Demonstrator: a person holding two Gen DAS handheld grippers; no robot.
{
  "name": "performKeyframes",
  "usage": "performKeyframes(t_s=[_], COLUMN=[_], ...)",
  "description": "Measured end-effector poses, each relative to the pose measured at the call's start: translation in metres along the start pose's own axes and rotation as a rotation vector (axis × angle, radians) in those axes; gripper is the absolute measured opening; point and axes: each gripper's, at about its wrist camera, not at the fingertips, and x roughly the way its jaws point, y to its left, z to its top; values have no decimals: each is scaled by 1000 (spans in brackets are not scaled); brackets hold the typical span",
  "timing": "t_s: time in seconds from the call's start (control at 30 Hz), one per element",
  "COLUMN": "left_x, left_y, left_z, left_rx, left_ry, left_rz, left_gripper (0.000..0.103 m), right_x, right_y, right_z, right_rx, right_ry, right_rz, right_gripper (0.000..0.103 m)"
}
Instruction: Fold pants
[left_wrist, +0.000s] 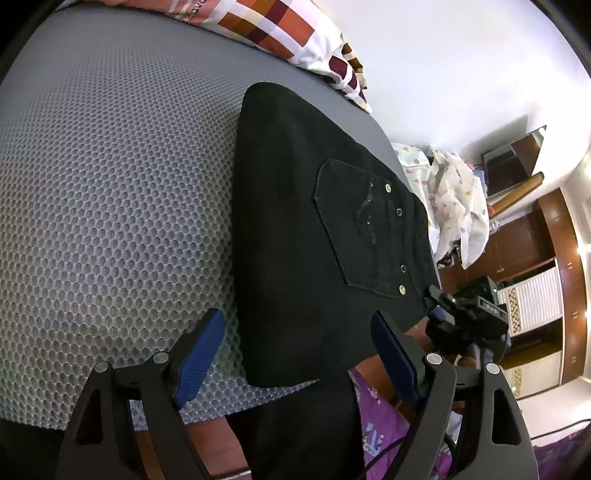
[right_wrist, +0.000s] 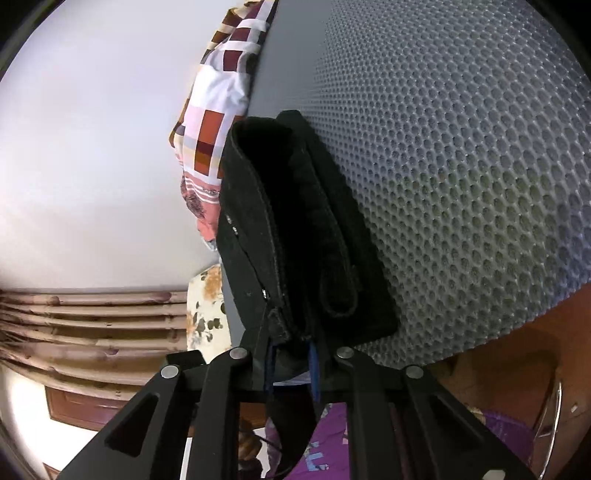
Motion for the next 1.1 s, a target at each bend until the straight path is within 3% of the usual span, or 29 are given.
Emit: performKeyframes(t_s=[0.13,0.23,0.33,0.4,0.53,0.63,0.73,0.83,1.0,1.03,1.1], left_x=[-7,-17,-20,-19,-14,-7,2,7,9,8,3], left_y=[-4,-11,-17,-18,-14,-12,-11,-13,-15,-16,-17], left_z=[0,-1,-3,-5,-7,-9,-11,-13,-14,-12,-10], left_rx=[23,74,119,133,119,124,129,152,160,159,155], left_ry=[-28,-80,-116,-117,-104,-84,-51,-34,-19,-23,-40], left_rz=[10,45,89,112,106,116,119,120,127,127,121], left_gripper=[81,81,81,82,81,82,82,82,81,81,82], right_x=[-18,-35,-38,-24,26,58,78,77,51,39,19], right_y=[14,41,76,104,152,156,130,98,87,89,91], right_z=[2,9,20,27,44,58,75,82,79,76,67], right_rx=[-46,-161,-287,-411,-700,-803,-771,-693,-616,-609,-582], right_ry=[-26,-119,-174,-164,-146,-144,-117,-91,-101,-128,-156], right_rz=[-61,-147,-111,-114,-204,-340,-442,-456,-360,-317,-275], right_gripper=[19,21,21,21,21,21,17,0,0,10,14])
